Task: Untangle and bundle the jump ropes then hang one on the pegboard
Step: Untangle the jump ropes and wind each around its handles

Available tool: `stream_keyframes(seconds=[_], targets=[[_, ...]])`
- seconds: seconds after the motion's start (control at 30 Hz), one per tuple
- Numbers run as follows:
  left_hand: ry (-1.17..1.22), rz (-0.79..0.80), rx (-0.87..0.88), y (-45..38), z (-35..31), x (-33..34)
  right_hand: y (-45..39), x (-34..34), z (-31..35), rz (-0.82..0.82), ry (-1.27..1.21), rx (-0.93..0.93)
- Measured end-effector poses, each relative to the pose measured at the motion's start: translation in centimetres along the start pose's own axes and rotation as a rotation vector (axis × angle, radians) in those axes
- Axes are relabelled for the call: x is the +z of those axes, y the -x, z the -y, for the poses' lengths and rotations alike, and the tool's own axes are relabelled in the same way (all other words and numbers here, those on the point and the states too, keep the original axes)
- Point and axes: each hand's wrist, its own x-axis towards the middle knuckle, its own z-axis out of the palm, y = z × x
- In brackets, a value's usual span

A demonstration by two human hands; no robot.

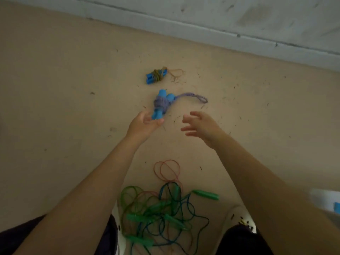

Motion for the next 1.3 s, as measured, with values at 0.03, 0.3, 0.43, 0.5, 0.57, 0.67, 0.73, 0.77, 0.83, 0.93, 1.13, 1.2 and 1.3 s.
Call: stream_keyframes(seconds=[0.03,0.3,0.43,0.5,0.57,0.67,0.73,0.77,0.83,0.93,1.13,1.2,1.3], targets=[[-0.058,0.027,-0.033,0.4,1.6,0.6,0.0,0.2,-1.8,0.009,0.117,0.03],[-0.258,0.121,-0.304,6.4,12.6,4.5,2.7,3.5,-15.6,0.05,0.471,0.243],[-0.073,0.171,-0.329,7.8,12.7,5.8,3.5,5.0,-16.9,0.047,0.278,0.215],[-0.007,0.198,-0.339,8.0,12.3,5.9,3.8,5.3,-16.6,0.072,0.269,0.206],[0.016,0.243,-0.334,8.0,11.7,5.6,4.4,5.2,-15.8,0.105,0.246,0.193],[0.03,0.292,-0.294,8.0,9.9,4.2,5.9,4.4,-13.3,0.174,0.092,0.157],[0.069,0.362,-0.249,8.5,8.0,3.0,7.3,3.7,-11.0,0.222,0.028,0.121],[0.123,0.413,-0.225,9.0,6.7,2.4,8.2,3.2,-9.7,0.238,0.006,0.1],[0.249,0.515,-0.171,10.4,3.6,1.2,10.1,2.4,-6.9,0.264,-0.025,0.052],[0.383,0.532,-0.041,13.8,-2.0,-0.5,13.9,1.0,-2.5,0.296,-0.098,-0.036],[0.393,0.377,0.225,22.7,-11.4,-4.3,24.7,-1.1,6.1,0.307,-0.086,-0.324],[0.385,0.353,0.322,26.4,-14.1,-5.8,29.0,-1.3,8.3,0.286,-0.045,-0.429],[0.345,0.311,0.479,31.9,-17.4,-8.3,35.1,-1.6,10.8,0.223,0.006,-0.586]])
